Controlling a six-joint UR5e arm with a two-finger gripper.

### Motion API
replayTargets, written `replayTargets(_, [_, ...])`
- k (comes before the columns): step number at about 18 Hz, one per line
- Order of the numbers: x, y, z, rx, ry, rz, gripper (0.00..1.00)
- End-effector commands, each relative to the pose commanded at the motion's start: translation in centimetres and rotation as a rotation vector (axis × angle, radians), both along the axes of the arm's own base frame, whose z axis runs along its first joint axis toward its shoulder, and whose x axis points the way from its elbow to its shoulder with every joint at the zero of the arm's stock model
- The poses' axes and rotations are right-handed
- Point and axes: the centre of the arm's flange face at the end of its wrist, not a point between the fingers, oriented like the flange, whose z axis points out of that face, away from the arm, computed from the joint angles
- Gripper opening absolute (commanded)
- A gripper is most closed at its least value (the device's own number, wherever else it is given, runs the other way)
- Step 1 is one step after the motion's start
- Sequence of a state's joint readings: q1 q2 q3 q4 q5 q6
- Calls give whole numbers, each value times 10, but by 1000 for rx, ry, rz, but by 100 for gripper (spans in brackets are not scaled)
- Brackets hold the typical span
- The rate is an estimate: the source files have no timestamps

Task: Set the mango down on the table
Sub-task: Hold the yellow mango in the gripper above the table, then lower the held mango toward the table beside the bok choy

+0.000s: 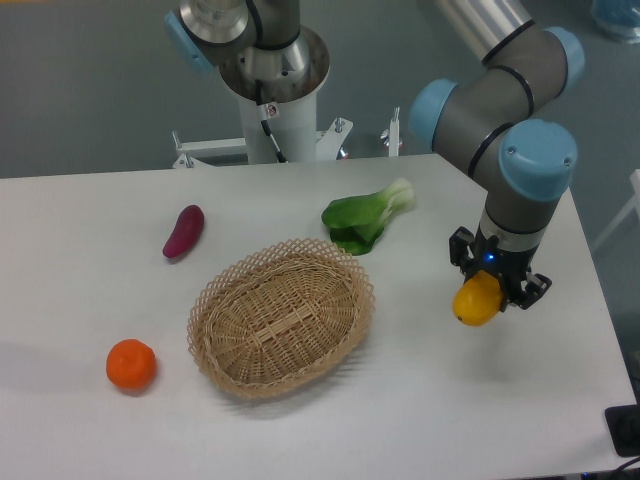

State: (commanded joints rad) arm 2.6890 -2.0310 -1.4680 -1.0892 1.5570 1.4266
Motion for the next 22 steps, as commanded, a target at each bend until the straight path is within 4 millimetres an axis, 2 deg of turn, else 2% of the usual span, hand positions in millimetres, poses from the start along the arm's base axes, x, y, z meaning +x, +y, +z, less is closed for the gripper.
replayTargets(5, [-2,-15,-17,3,20,-21,43])
replayTargets(9, [9,-32,-39,12,50,-41,43])
replayTargets(16, [20,-71,-56,-19,25,-139,43])
replayTargets(19, [26,-79,-70,-22,26,-168,43])
replayTargets(22, [34,-92,-75,-33,21,-214,43])
